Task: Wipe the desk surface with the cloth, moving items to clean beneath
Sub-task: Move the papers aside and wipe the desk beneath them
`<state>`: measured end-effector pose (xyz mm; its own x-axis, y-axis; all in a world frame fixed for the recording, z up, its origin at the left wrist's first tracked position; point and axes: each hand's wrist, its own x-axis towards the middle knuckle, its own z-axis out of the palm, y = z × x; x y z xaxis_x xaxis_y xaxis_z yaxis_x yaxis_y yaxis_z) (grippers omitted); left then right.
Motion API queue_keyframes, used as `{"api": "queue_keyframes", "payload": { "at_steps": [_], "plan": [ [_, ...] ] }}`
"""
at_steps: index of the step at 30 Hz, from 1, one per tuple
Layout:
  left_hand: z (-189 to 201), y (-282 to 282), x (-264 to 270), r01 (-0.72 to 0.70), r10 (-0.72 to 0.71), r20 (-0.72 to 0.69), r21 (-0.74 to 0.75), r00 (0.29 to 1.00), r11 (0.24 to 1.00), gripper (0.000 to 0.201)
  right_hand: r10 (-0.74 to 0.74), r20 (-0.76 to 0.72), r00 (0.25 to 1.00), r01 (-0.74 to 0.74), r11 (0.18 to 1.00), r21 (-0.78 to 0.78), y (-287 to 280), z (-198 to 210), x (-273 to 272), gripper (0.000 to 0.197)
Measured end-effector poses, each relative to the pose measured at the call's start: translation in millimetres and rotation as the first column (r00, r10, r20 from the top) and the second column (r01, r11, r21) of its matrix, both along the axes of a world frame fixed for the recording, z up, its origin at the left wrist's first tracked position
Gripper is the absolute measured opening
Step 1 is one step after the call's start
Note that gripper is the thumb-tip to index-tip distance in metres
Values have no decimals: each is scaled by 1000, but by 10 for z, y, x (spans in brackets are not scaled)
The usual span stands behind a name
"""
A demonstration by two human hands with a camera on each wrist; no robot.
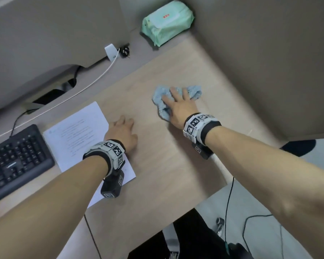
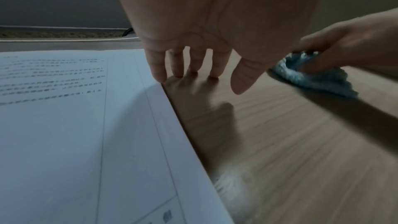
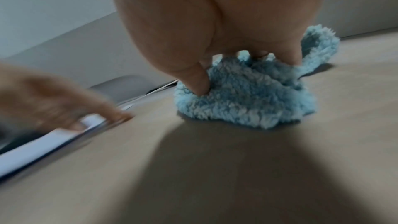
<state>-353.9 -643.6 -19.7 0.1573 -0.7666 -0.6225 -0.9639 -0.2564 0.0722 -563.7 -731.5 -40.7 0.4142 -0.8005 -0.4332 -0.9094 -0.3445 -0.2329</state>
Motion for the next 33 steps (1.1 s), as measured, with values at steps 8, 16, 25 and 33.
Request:
{"api": "queue_keyframes", "payload": {
  "at_steps": [8, 16, 25, 33],
  "plan": [
    [18, 14, -27, 17, -17, 25, 6, 1000, 1000, 53, 49, -63, 997, -55, 993, -102, 501, -92, -783, 75],
    [1, 41, 7, -9, 9, -36, 0, 999, 1000, 61, -126, -124, 984, 121, 991, -49, 525, -25, -94, 80],
    [46, -172, -81, -77, 77, -25, 0, 997, 997, 49, -80, -1, 997, 80, 988, -131, 1464, -169, -848, 68],
    [-56, -66, -70, -67, 65, -22, -91, 998, 994, 53, -324, -27, 946, 321, 945, -68, 1271, -84, -360, 79]
  ]
}}
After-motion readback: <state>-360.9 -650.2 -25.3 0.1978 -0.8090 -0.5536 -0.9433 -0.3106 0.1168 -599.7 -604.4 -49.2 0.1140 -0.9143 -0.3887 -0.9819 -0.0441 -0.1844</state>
